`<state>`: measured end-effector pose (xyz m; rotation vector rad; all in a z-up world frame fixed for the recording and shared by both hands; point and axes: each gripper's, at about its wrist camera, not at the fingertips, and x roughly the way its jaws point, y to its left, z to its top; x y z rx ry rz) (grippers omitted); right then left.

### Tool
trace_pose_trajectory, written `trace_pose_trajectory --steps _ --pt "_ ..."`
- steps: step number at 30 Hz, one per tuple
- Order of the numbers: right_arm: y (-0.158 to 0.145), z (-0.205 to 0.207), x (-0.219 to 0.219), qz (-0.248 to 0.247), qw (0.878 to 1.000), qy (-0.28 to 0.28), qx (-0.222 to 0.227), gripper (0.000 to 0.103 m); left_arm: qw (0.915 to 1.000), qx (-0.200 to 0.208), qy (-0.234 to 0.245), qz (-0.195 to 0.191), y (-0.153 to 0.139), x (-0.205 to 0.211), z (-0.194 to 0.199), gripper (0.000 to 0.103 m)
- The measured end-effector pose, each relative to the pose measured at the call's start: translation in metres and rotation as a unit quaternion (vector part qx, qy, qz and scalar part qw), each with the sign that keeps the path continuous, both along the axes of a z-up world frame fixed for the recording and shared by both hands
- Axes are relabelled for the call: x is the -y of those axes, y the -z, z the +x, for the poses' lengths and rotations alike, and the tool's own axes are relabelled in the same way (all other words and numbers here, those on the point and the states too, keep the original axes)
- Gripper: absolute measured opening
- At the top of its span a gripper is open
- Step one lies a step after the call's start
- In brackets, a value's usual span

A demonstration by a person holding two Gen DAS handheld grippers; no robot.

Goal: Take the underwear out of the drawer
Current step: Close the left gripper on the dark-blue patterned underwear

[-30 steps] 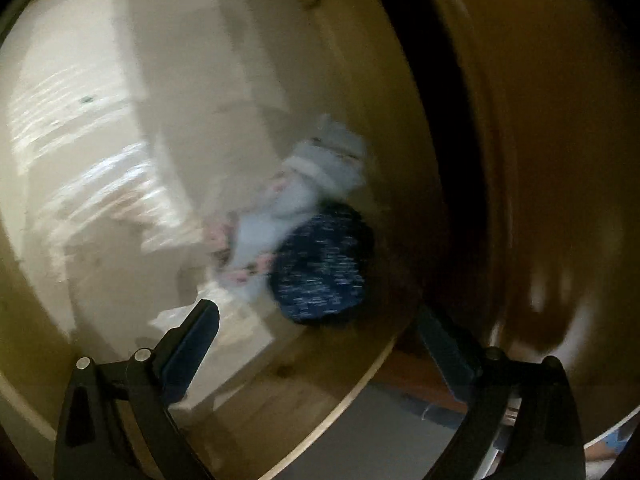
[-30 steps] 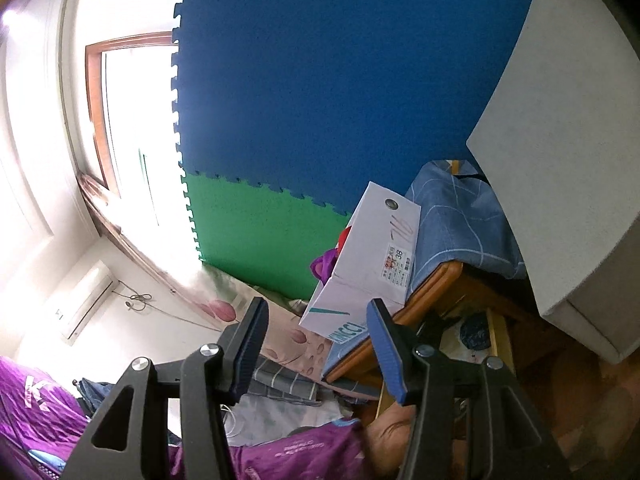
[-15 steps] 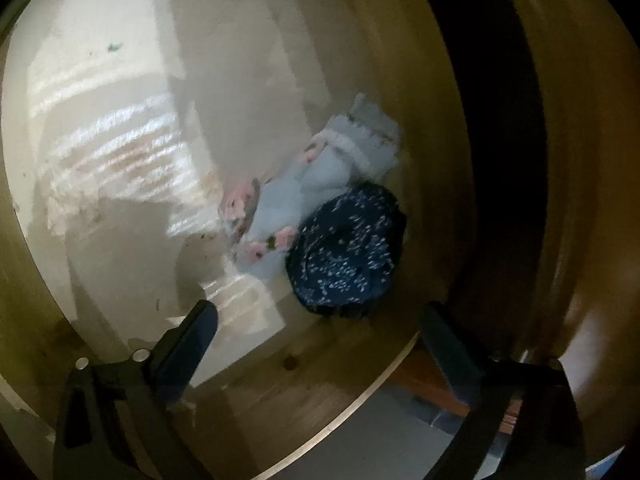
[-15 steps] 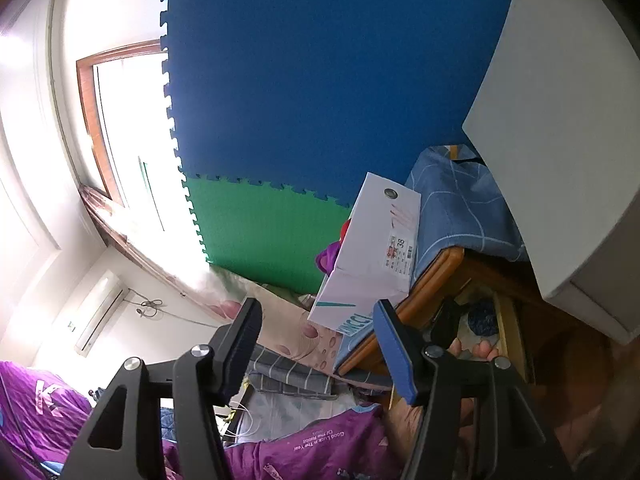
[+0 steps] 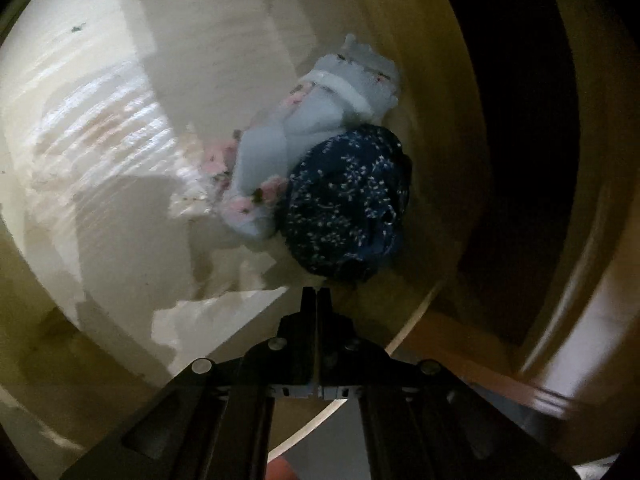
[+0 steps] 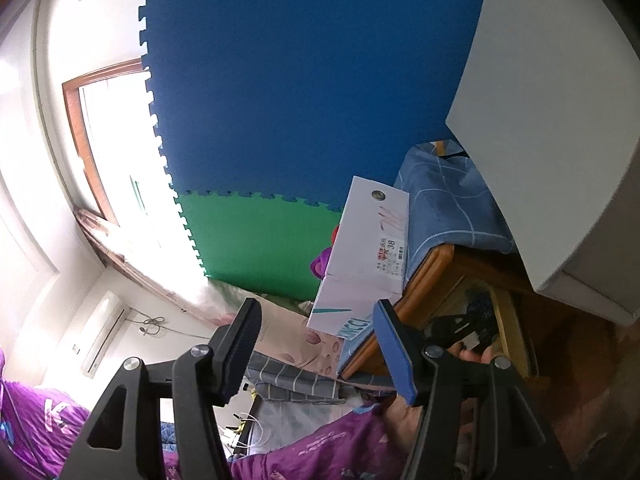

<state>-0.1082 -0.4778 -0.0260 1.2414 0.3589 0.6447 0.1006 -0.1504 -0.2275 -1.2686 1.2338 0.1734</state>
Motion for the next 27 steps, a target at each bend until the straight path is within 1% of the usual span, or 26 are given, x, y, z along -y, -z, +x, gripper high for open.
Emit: trace_pose_trajectory --steps 3,5,7,9,10,11,12,13,14,15,16,17,18,19,20,22,24,25,27 --pt "0.001 0.001 -0.001 -0.002 1.000 0.003 -0.007 0.060 0.9999 0.010 0.011 -0.001 -0.006 -0.012 -0.005 0.000" --pt "0.002 0.001 -0.001 -0.002 1.000 0.004 -0.014 0.060 0.9994 0.024 0.024 0.004 -0.015 -0.019 -0.006 0.000" --pt "0.003 0.002 -0.001 0.000 1.000 0.006 -0.019 0.062 0.9992 0.033 0.022 0.007 -0.021 -0.028 -0.008 0.000" --pt "0.003 0.002 -0.003 0.002 1.000 0.006 -0.018 0.063 0.9992 0.035 0.018 -0.011 -0.013 -0.033 -0.008 0.000" --pt "0.002 0.002 -0.005 0.002 1.000 0.004 -0.017 0.063 0.9993 0.035 0.005 -0.014 -0.012 -0.033 -0.016 0.010" --pt "0.001 0.003 -0.007 -0.002 1.000 -0.001 -0.016 0.063 0.9991 0.035 -0.021 -0.008 -0.007 -0.030 -0.023 0.045" --pt "0.000 0.003 -0.009 -0.007 1.000 -0.004 -0.017 0.063 0.9988 0.025 -0.043 -0.005 -0.001 -0.029 -0.026 0.066" --pt "0.000 0.004 -0.011 -0.013 1.000 -0.008 -0.017 0.063 0.9985 0.023 -0.050 0.000 -0.002 -0.030 -0.024 0.084" --pt "-0.001 0.004 -0.012 -0.017 1.000 -0.009 -0.017 0.063 0.9982 0.035 -0.048 0.004 -0.004 -0.032 -0.022 0.083" --pt "0.000 0.004 -0.012 -0.017 1.000 -0.009 -0.017 0.063 0.9983 0.047 -0.031 0.016 -0.007 -0.029 -0.014 0.083" --pt "0.000 0.005 -0.011 -0.015 1.000 -0.009 -0.018 0.063 0.9972 0.059 -0.035 0.030 -0.009 -0.028 -0.015 0.082" --pt "0.003 0.006 -0.010 -0.006 1.000 -0.010 -0.020 0.063 0.9969 0.057 -0.044 0.030 -0.007 -0.027 -0.018 0.085" --pt "0.004 0.006 -0.008 0.000 1.000 -0.010 -0.022 0.063 0.9970 0.054 -0.050 0.022 -0.014 -0.017 -0.016 0.087" --pt "0.007 0.007 -0.007 0.009 1.000 -0.011 -0.025 0.063 0.9971 0.049 -0.056 0.019 -0.011 -0.014 -0.016 0.092" --pt "0.008 0.007 -0.005 0.015 0.999 -0.011 -0.027 0.063 0.9970 0.041 -0.060 0.026 -0.011 -0.014 -0.019 0.095" --pt "0.010 0.006 -0.003 0.024 0.999 -0.010 -0.024 0.063 0.9958 0.025 -0.081 0.034 -0.011 -0.010 -0.025 0.096" --pt "0.010 0.006 -0.003 0.025 0.999 -0.012 -0.022 0.064 0.9944 0.004 -0.103 0.023 -0.004 -0.007 -0.029 0.096" --pt "0.009 0.007 -0.003 0.025 0.999 -0.014 -0.022 0.064 0.9943 0.006 -0.103 0.027 -0.003 -0.004 -0.029 0.095" --pt "0.010 0.007 -0.004 0.027 0.999 -0.020 -0.023 0.064 0.9925 0.026 -0.115 0.035 -0.007 -0.002 -0.032 0.089"
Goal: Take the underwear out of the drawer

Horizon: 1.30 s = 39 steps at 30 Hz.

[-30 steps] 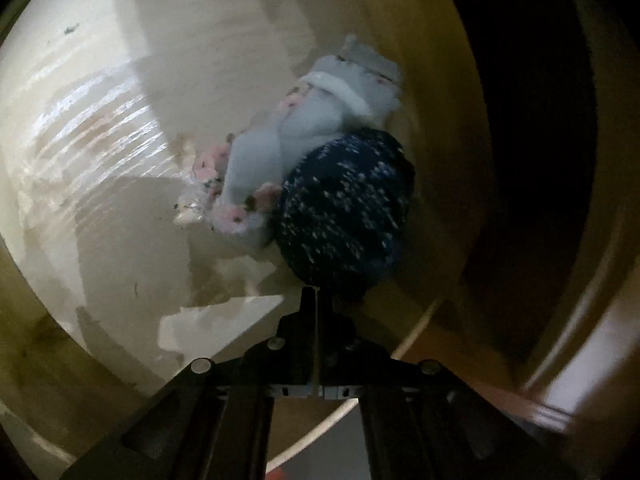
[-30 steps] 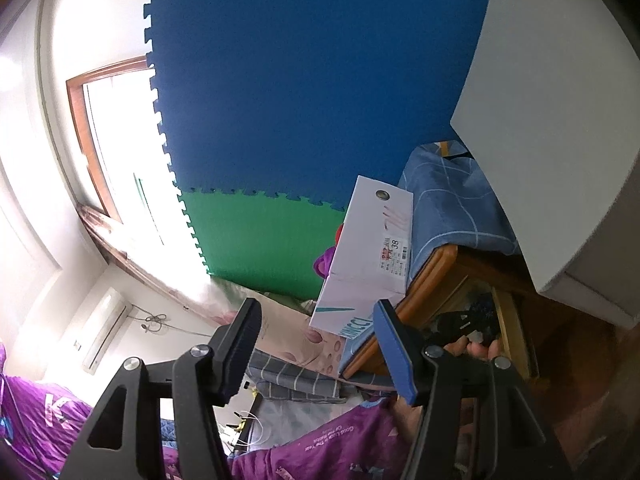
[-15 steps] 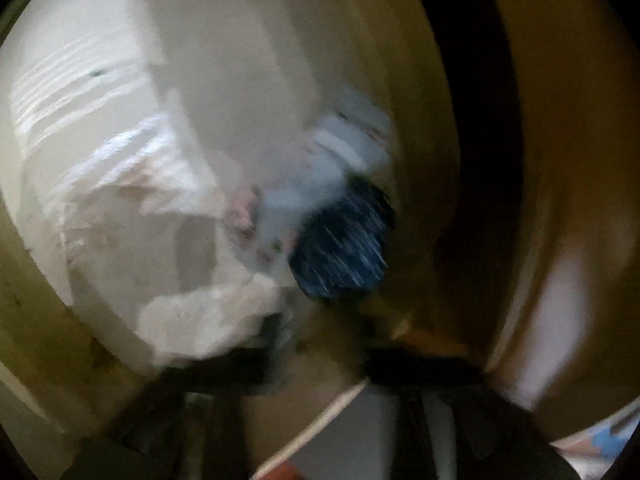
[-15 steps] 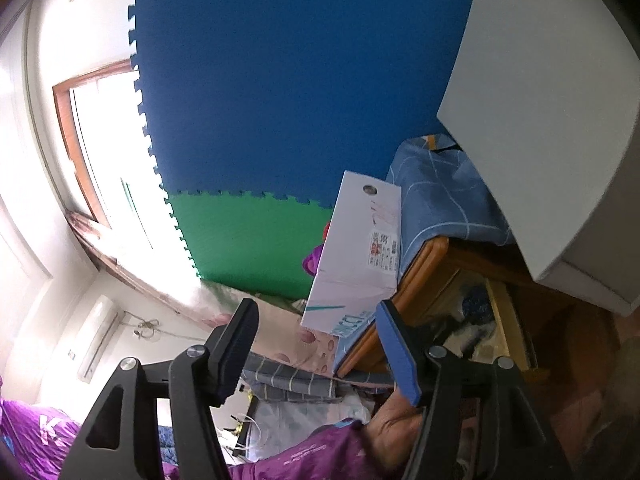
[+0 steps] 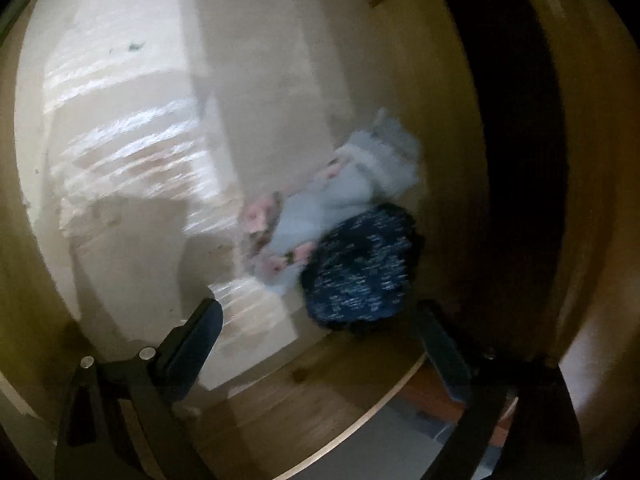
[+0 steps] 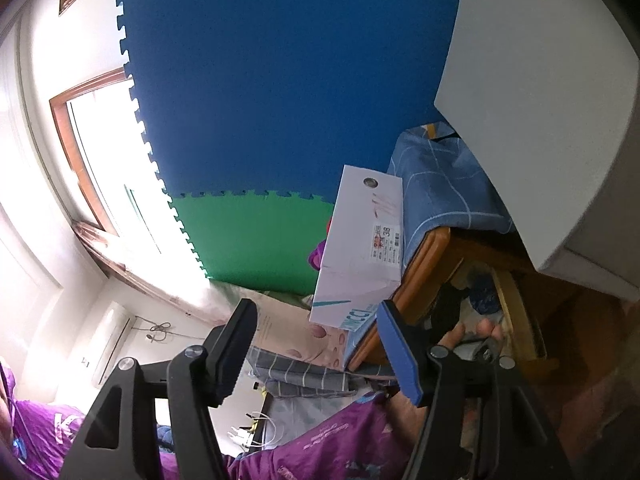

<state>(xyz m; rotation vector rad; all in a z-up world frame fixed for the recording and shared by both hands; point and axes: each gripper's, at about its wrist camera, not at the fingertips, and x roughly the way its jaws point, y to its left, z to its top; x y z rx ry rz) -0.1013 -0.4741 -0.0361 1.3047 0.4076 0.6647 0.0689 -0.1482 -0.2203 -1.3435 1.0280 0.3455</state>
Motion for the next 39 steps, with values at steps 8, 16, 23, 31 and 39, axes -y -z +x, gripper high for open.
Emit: trace_pose_trajectory --steps 8,16,23,31,39 --pt "0.006 0.000 0.002 0.018 1.000 -0.008 -0.007 0.064 0.9982 -0.002 -0.058 -0.017 0.007 0.024 -0.020 0.101" --pt "0.009 0.000 0.003 0.033 0.999 -0.015 -0.006 0.064 0.9957 -0.003 -0.070 -0.060 0.024 0.025 -0.017 0.103" --pt "0.011 0.001 0.004 0.036 0.999 -0.010 -0.016 0.064 0.9985 -0.014 0.038 -0.037 0.017 0.011 0.004 0.008" --pt "0.010 0.004 0.000 0.027 0.999 -0.009 -0.027 0.064 0.9948 -0.004 0.085 -0.056 0.015 -0.009 0.003 0.006" --pt "0.012 0.008 -0.003 0.017 0.999 -0.001 -0.044 0.065 0.9884 0.010 0.143 -0.050 -0.005 -0.036 -0.018 0.005"
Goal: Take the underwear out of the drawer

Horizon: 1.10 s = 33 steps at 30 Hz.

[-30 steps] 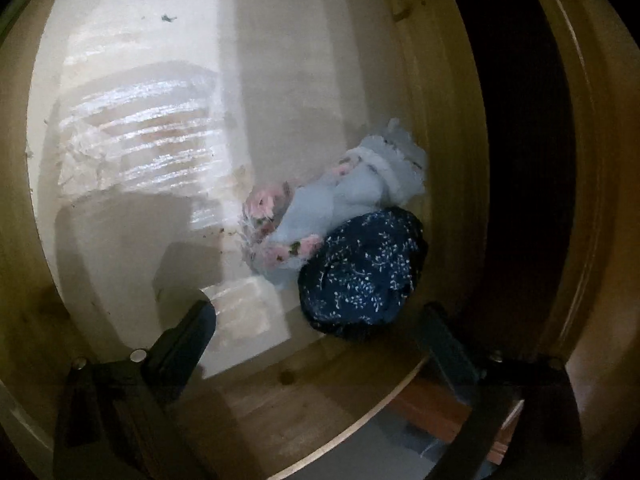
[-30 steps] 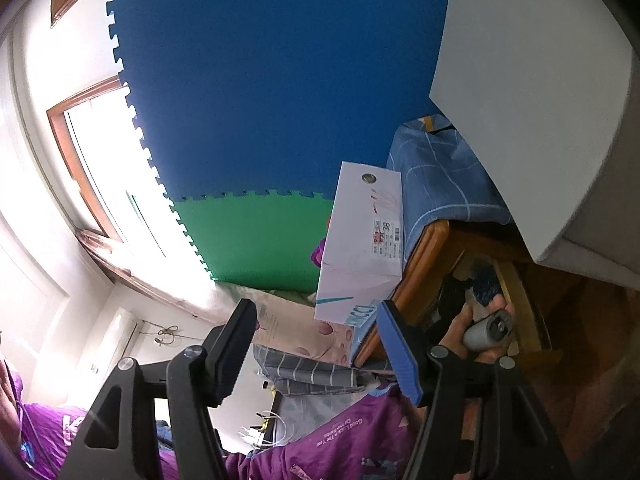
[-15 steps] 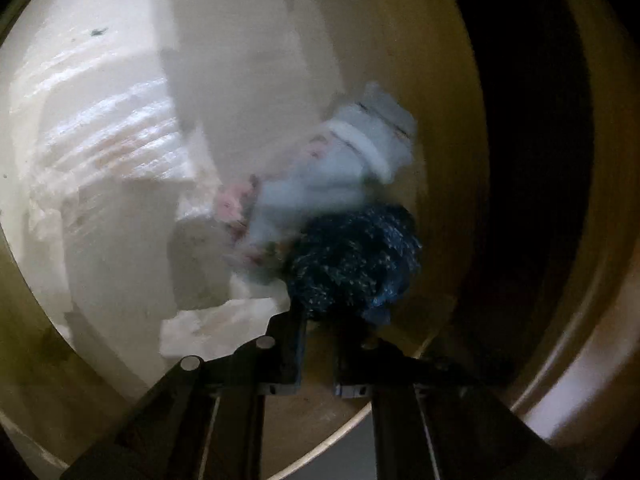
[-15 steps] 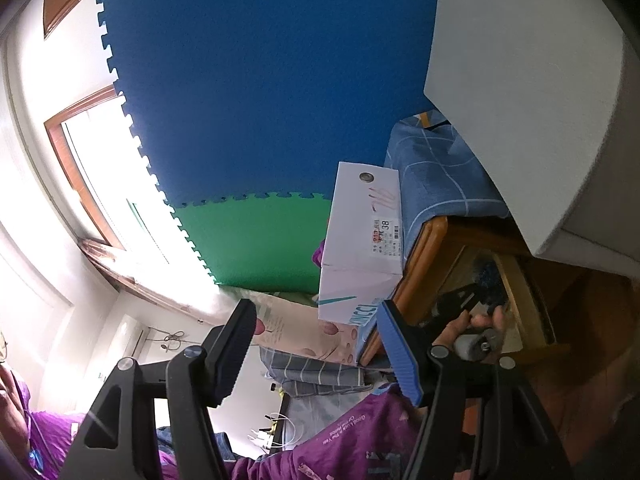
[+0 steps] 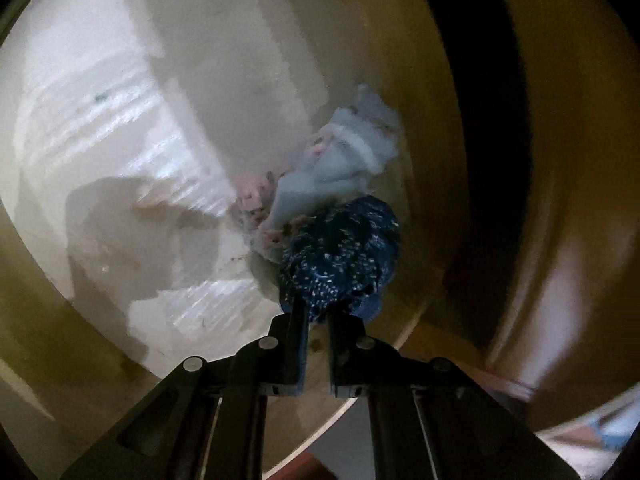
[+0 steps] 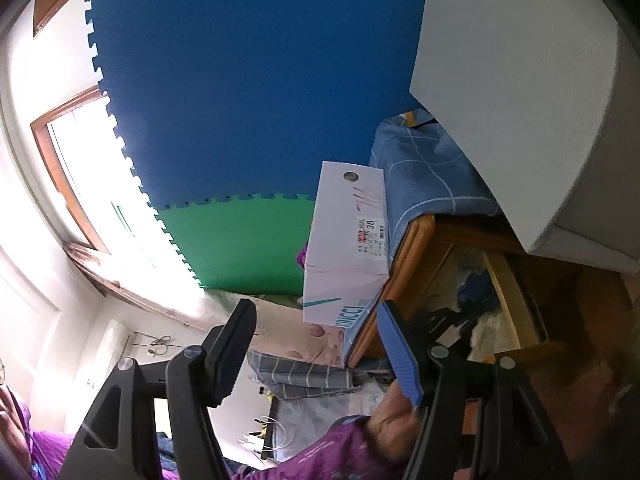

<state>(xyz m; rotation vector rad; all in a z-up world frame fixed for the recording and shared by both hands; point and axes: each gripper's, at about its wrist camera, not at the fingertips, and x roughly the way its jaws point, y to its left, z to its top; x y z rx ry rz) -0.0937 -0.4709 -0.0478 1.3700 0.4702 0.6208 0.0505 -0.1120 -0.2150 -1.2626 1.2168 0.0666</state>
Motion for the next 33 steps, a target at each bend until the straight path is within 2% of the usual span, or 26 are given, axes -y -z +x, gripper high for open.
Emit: trace_pose_trajectory --steps 2,6,8,14,18,23,24,29,33 --pt "-0.001 0.002 -0.003 -0.006 1.000 -0.003 -0.002 0.065 0.9994 0.022 0.024 0.011 -0.015 -0.008 0.001 0.005" --pt "-0.001 0.007 -0.010 -0.018 1.000 -0.009 -0.013 0.065 0.9974 0.039 0.057 0.018 -0.035 -0.021 -0.002 0.005" --pt "-0.002 0.010 -0.014 -0.030 0.999 -0.012 -0.017 0.065 0.9952 0.048 0.081 0.026 -0.042 -0.014 -0.010 0.005" --pt "-0.002 0.016 -0.022 -0.061 0.997 -0.013 -0.034 0.065 0.9818 0.087 0.157 0.063 -0.071 -0.027 -0.032 0.005" --pt "0.000 0.020 -0.026 -0.076 0.996 -0.014 -0.047 0.065 0.9653 0.129 0.207 0.093 -0.102 -0.033 -0.038 0.006" --pt "-0.001 0.026 -0.033 -0.091 0.994 -0.015 -0.053 0.065 0.9362 0.189 0.262 0.138 -0.145 -0.039 -0.049 0.006" --pt "-0.001 0.027 -0.035 -0.096 0.994 -0.016 -0.054 0.065 0.9314 0.198 0.268 0.145 -0.143 -0.033 -0.050 0.006" --pt "-0.003 0.033 -0.044 -0.115 0.991 -0.020 -0.060 0.065 0.9049 0.249 0.295 0.180 -0.179 -0.045 -0.072 0.006" --pt "-0.003 0.039 -0.051 -0.126 0.990 -0.023 -0.065 0.065 0.8918 0.280 0.296 0.197 -0.207 -0.056 -0.082 0.006"
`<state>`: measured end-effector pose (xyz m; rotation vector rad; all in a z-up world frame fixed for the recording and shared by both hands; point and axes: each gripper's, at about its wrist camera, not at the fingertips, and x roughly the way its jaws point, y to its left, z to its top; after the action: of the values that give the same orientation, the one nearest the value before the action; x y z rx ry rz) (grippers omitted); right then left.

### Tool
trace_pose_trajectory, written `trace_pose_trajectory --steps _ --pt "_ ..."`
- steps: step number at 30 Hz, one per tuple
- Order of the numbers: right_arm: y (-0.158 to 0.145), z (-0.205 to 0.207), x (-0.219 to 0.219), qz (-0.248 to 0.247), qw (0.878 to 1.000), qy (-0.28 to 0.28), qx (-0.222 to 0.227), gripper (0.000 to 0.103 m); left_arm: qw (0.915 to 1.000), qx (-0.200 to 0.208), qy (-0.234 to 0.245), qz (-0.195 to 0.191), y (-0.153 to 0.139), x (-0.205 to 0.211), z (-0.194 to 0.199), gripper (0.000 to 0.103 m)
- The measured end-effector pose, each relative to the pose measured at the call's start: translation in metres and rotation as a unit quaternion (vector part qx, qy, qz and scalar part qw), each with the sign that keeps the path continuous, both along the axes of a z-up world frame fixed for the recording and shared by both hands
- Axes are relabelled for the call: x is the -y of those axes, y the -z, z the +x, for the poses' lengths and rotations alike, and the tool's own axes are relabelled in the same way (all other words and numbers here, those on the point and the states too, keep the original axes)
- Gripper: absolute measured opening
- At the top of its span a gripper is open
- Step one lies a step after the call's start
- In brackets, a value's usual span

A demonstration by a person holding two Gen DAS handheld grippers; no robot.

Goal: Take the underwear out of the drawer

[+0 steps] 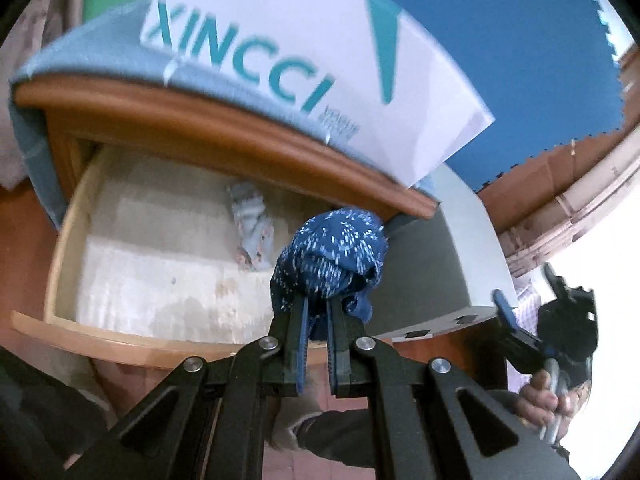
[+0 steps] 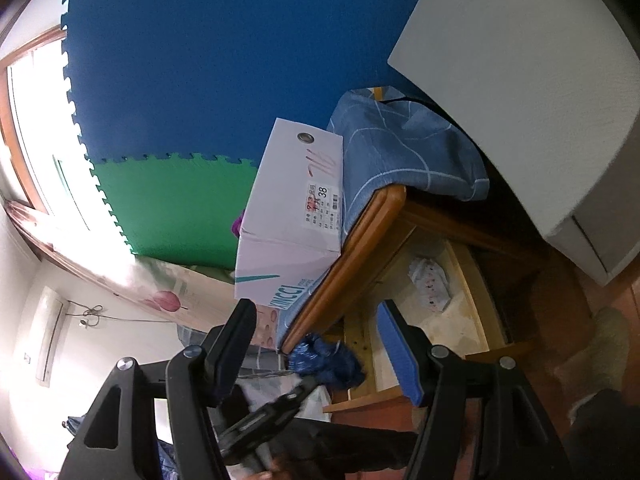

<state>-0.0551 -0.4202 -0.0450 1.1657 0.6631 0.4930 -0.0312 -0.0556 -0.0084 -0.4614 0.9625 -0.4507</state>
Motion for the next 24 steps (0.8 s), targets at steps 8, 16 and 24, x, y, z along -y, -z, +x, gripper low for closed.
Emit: trace_pose_trajectory --steps 8,16,24 --pt "-0.001 0.010 -0.014 -0.019 1.000 -0.009 -0.007 0.065 0.9965 0.083 -0.002 0.008 -0.066 -0.020 -0.014 0.002" --pt "-0.007 0.011 -0.026 -0.043 0.998 -0.038 -0.001 0.065 0.9974 0.065 0.030 0.003 -0.071 -0.034 0.023 0.016" --pt "-0.006 0.012 -0.026 -0.025 0.999 -0.039 0.001 0.065 0.9943 -0.097 0.006 0.044 0.048 -0.033 0.060 0.074"
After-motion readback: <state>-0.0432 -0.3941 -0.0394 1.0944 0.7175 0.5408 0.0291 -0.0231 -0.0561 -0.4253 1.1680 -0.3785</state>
